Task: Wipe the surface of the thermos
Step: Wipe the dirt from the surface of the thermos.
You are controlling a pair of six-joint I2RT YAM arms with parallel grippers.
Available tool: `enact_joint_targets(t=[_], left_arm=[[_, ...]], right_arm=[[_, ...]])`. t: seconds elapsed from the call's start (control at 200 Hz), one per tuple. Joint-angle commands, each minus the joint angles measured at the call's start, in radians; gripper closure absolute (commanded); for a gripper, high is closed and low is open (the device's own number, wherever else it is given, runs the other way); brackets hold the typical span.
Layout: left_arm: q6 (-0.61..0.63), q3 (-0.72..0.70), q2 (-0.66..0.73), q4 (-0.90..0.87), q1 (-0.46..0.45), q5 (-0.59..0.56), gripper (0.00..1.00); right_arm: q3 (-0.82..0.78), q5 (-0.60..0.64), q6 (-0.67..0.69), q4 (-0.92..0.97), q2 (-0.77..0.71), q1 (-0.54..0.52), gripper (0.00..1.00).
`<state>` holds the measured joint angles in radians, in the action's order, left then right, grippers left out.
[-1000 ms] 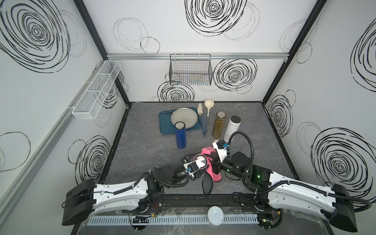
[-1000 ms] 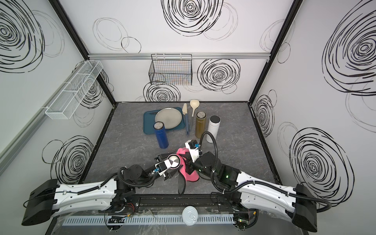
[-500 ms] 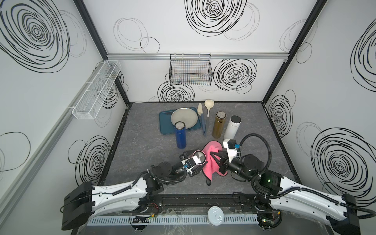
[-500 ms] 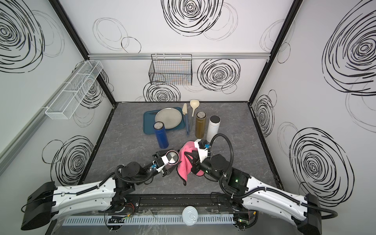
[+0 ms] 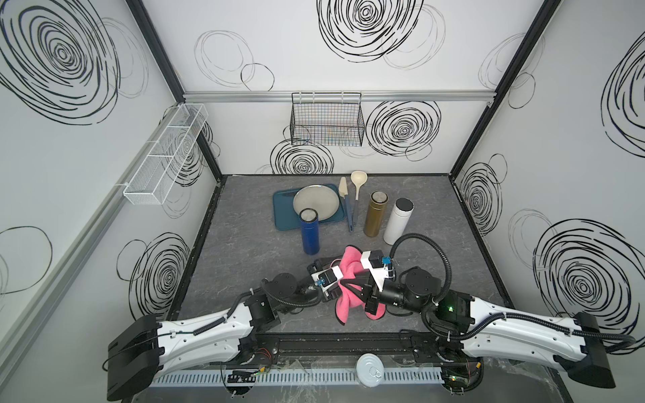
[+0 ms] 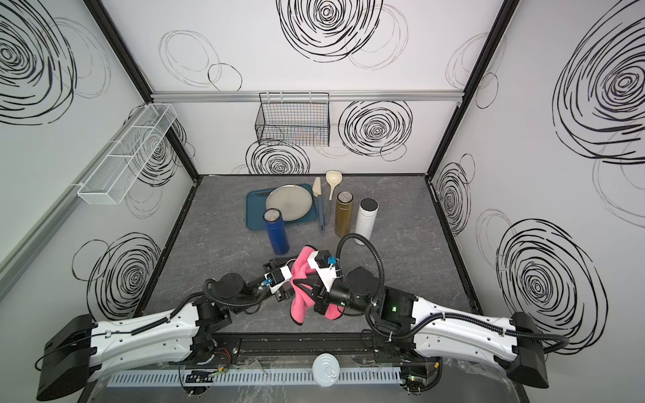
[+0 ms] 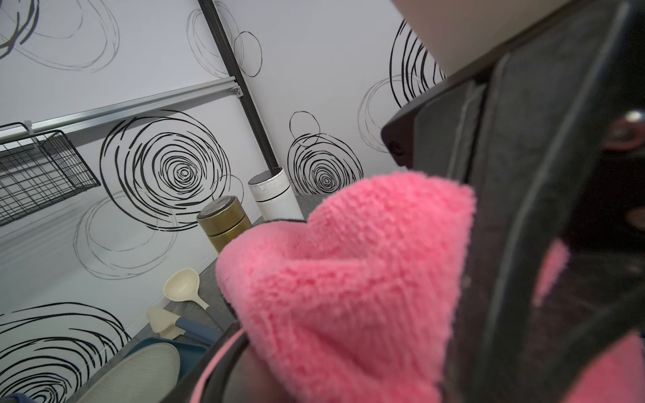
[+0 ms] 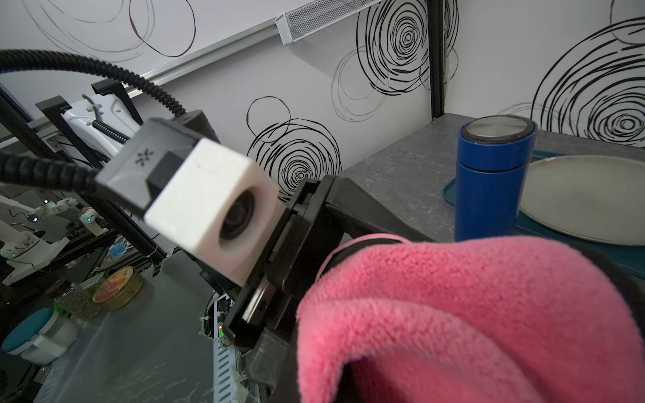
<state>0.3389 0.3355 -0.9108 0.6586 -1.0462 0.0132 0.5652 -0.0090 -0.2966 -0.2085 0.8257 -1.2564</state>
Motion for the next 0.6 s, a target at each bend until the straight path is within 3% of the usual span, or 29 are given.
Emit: enact_joint_targets(t=[0.0,0.23,0.465,0.595], left_arm=[[0.055,0.053,0.008,0.14,-0.039,0.135,1.0],[0.082,0.063,-0.007,0.136,-0.06,0.153,1.0],[0.031,0.074,-0.022,0.167,-0.046,0.021,1.0],[0.001,0.062,-0.007,0.197,-0.027,-0.004,1.0]], right_arm=[[0.034,0.06,-0.023,0.026,-0.011,0.01,1.0],[0.075,0.062,-0.107,0.147,0.035,0.124,1.0],[0.073,-0.006,-0.004,0.103,0.115,-0.037,1.0],[0.052,0.041,-0.013,0.11,0.083,-0.043,1.0]])
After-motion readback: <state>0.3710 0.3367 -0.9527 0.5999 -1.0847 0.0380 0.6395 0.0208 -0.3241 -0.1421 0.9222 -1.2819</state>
